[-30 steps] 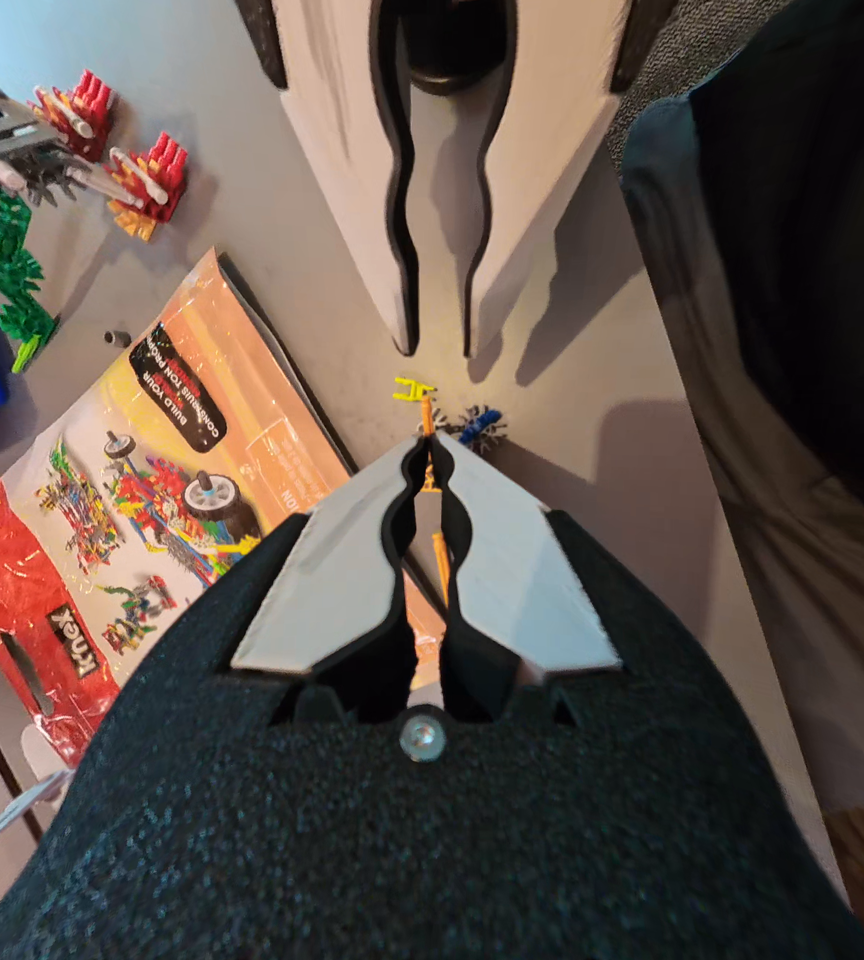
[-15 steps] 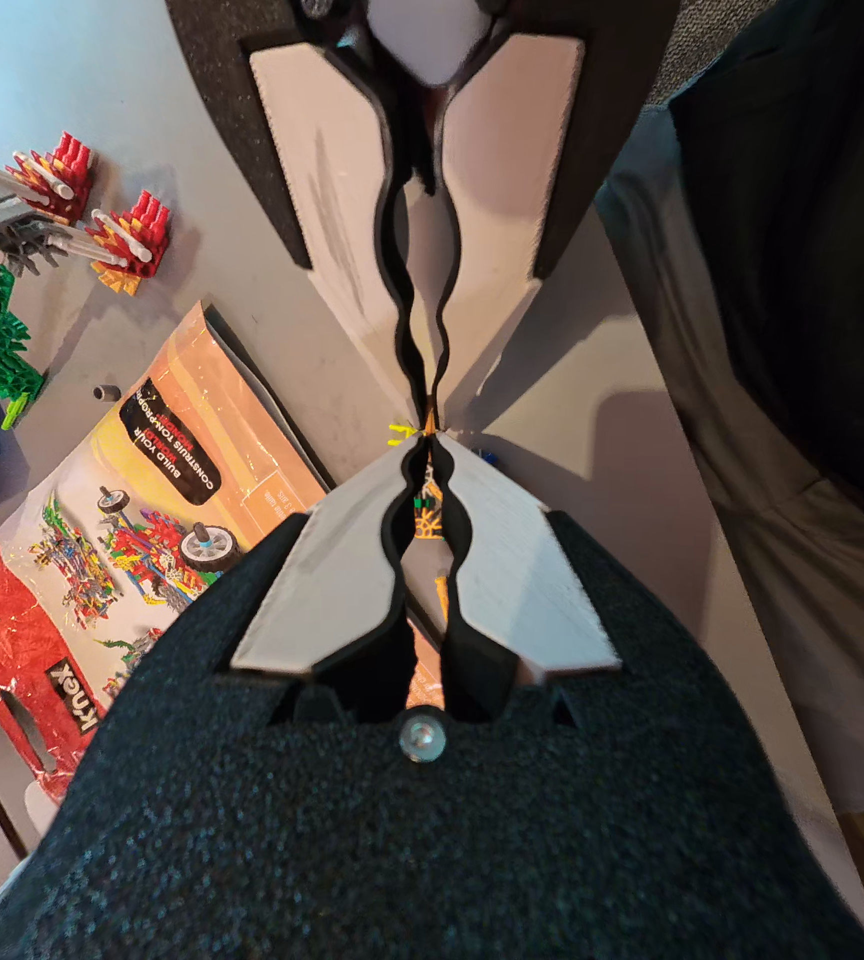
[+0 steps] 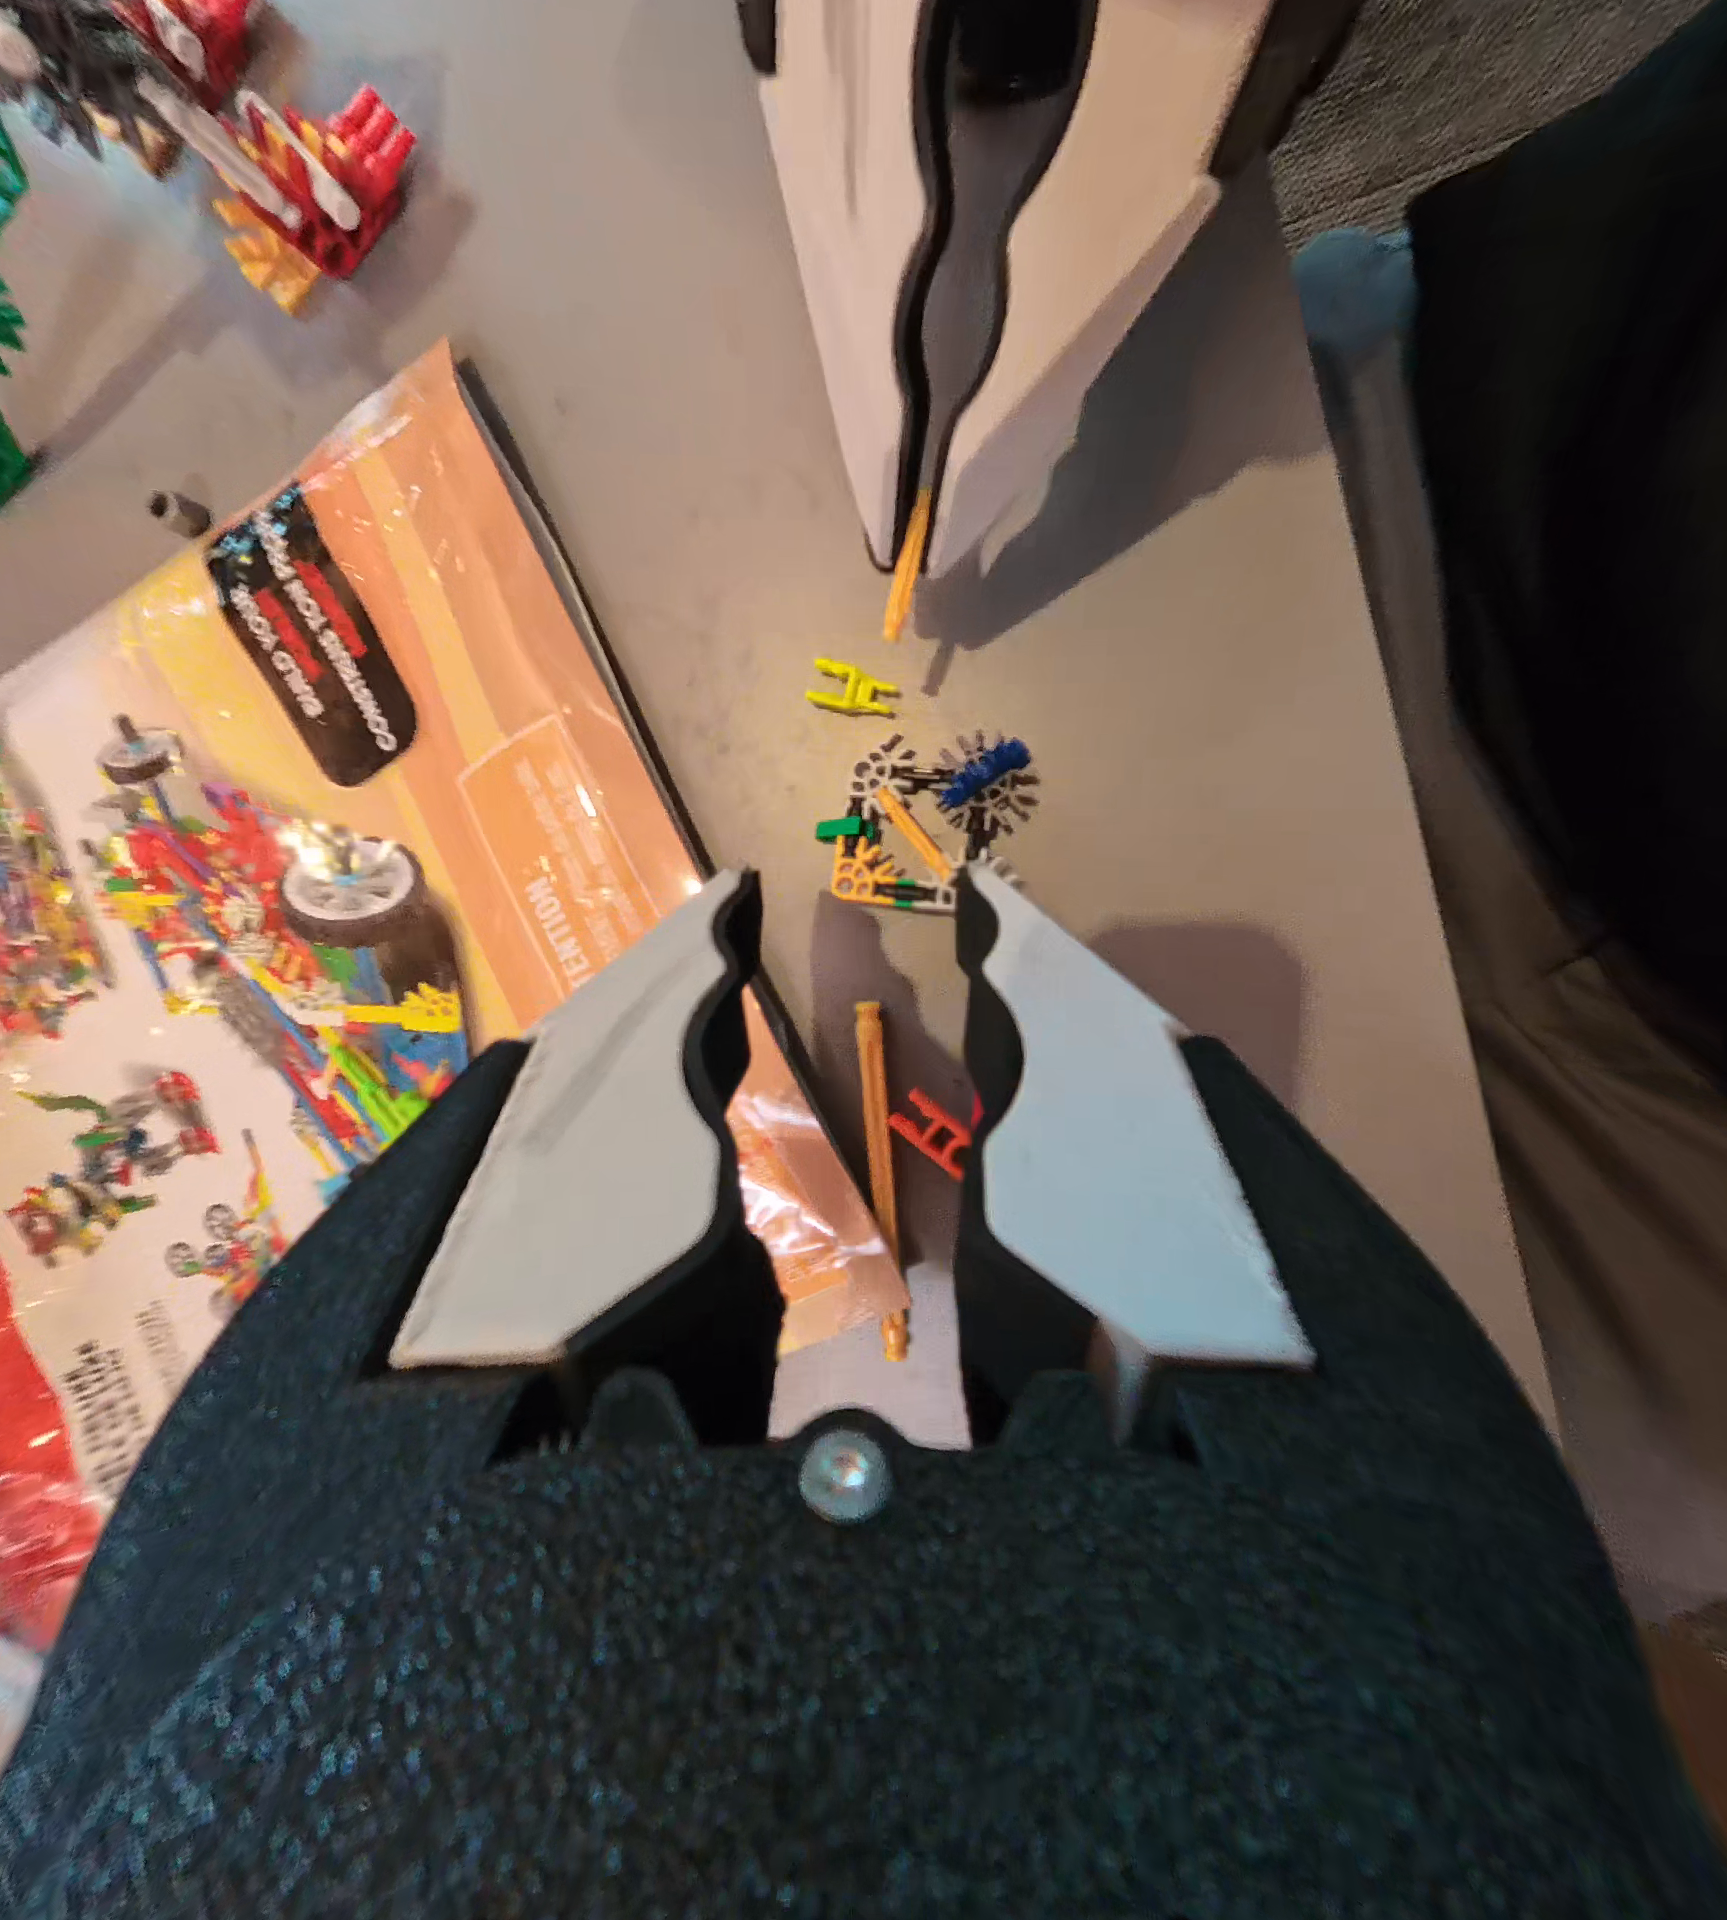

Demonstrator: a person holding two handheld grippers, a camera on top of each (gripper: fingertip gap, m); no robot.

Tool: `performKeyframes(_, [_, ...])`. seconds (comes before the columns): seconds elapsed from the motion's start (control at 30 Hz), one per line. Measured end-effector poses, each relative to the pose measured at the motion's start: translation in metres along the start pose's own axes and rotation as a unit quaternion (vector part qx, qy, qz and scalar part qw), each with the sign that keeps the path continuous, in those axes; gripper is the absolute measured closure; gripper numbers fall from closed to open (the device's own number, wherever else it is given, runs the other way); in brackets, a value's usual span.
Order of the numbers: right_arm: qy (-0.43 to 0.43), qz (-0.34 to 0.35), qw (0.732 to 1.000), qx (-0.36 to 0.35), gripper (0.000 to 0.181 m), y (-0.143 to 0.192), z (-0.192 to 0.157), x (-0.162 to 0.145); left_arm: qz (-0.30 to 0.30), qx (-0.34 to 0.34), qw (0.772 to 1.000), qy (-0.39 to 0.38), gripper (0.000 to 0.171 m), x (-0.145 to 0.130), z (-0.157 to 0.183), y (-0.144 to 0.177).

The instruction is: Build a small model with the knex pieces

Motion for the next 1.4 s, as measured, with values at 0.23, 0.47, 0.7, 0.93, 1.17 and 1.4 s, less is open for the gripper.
performKeyframes(0.23, [-0.015, -0.004, 1.0, 0.013, 0.181, -0.001, 0.002, -0.001, -0.01, -0.017, 1.0, -0.003, 0.131, -0.006, 0.009, -0.021])
performKeyframes(0.47, [-0.011, -0.013, 0.999, 0.027, 0.181, -0.005, -0.004, 0.0, -0.009, 0.008, 1.0, 0.028, 0.139, -0.008, 0.014, -0.025])
performKeyframes(0.7, [-0.015, -0.023, 0.999, 0.03, 0.181, -0.009, -0.006, 0.002, -0.016, 0.034, 0.998, 0.049, 0.147, -0.008, 0.023, -0.023])
performKeyframes(0.93, [-0.013, -0.051, 0.998, 0.029, 0.181, -0.014, -0.005, -0.004, -0.002, 0.057, 0.998, 0.012, 0.135, -0.001, 0.009, -0.013])
performKeyframes(1.17, [-0.014, -0.052, 0.998, 0.031, 0.181, -0.014, -0.005, -0.005, 0.002, 0.021, 1.0, 0.01, 0.133, 0.001, 0.012, -0.027])
performKeyframes(1.4, [-0.011, -0.045, 0.998, 0.036, 0.181, -0.013, -0.002, -0.005, -0.004, 0.021, 0.999, 0.042, 0.139, 0.0, 0.037, -0.026])
Point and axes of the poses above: each gripper's, where its closed fingertips meet, y back along the fingers, x out of its top, z = x × y across the jaws, the point moved 2 cm from there along y, back along the fingers, and after that the axes turned 15 degrees about -z, right-handed, at the moved point
